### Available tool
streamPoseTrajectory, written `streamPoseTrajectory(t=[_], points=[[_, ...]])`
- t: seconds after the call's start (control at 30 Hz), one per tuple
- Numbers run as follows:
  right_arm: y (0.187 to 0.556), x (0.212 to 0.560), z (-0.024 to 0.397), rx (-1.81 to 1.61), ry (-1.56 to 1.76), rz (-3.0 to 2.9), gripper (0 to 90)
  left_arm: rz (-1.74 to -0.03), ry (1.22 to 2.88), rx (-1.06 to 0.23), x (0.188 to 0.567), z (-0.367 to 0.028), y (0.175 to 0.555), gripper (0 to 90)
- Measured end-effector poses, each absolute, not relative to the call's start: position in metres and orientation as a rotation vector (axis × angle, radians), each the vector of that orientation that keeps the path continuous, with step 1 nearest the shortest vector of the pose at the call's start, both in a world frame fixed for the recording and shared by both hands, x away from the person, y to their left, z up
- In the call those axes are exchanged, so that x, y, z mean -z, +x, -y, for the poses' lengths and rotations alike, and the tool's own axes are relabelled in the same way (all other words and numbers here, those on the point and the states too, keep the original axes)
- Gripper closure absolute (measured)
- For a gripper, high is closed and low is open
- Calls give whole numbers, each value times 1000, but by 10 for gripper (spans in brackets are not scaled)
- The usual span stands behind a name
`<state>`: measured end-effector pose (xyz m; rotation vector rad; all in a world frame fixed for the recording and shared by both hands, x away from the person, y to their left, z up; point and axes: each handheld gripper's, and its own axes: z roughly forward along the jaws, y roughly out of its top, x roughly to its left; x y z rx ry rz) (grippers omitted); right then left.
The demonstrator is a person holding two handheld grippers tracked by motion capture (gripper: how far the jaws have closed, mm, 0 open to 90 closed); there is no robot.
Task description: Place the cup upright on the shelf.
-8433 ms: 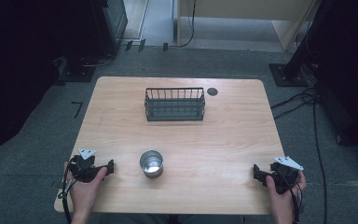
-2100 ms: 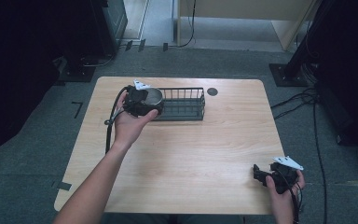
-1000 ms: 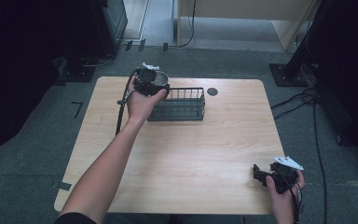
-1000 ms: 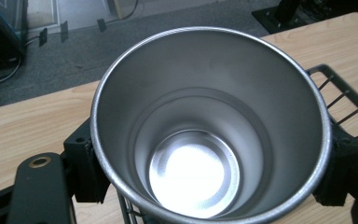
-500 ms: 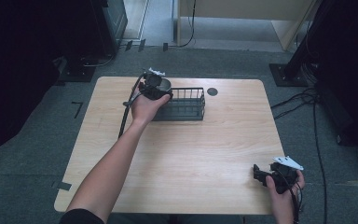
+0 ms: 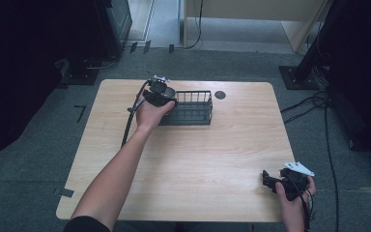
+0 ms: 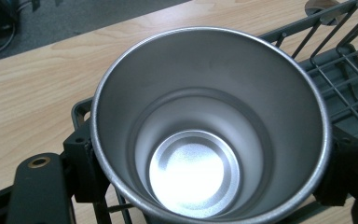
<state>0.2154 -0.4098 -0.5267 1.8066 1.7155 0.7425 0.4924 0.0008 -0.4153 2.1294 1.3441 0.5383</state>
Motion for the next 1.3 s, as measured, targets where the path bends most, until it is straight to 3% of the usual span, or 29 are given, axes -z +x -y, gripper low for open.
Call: streamPoseTrajectory(t=[0.1,0.3,0.4,1.3], points=[[215,527,410,-742,1806,-1716,0,-1343,2139,-519,416,-2,492,179],[215,527,410,-742,1806,-1716,0,-1346,2141,-505,415,-3,492,31],[215,527,410,-742,1806,-1715,0,-1341,2138,-505,412,-3,490,0],[215,527,410,-742,1806,-1715,0,-1341,2045,-477,393,-32,449,0]])
